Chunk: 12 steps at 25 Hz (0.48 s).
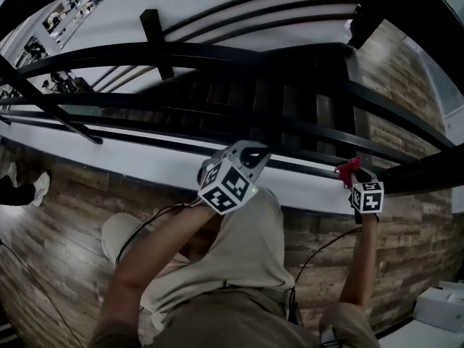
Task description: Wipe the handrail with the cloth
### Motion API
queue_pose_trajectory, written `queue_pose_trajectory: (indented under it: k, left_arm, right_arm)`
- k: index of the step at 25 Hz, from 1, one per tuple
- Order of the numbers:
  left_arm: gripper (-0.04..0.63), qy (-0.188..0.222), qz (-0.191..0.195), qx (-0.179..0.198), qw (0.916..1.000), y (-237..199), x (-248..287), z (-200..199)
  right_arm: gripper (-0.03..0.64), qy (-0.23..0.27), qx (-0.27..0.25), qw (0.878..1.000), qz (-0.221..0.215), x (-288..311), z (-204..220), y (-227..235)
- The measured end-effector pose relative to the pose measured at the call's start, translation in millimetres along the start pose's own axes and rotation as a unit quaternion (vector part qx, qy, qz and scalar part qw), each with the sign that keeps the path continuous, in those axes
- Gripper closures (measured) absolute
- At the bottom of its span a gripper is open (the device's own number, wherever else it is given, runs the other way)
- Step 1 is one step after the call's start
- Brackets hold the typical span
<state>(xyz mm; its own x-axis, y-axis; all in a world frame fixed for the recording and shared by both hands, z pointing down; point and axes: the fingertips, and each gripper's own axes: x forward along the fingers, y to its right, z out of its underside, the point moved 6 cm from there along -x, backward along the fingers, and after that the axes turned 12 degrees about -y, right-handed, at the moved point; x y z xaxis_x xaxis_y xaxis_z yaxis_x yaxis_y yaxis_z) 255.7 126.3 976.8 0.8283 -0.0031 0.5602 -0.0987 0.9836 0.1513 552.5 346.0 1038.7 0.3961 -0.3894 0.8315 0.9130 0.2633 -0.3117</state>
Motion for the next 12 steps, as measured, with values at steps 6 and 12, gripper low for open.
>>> queue_pose_trajectory:
  k: [6, 12]
  left_arm:
    - [0.578, -0.023, -0.116, -0.054, 0.9915, -79, -102, 89]
    - [0.578, -0.045, -0.254, -0.151, 0.9544, -157, -217, 208]
  right_arm:
    - [0.557, 0.159, -0.159, 0.949, -0.222, -48, -147, -260]
    - [0.557, 0.230, -0.283, 0.878, -0.310, -58, -236, -484]
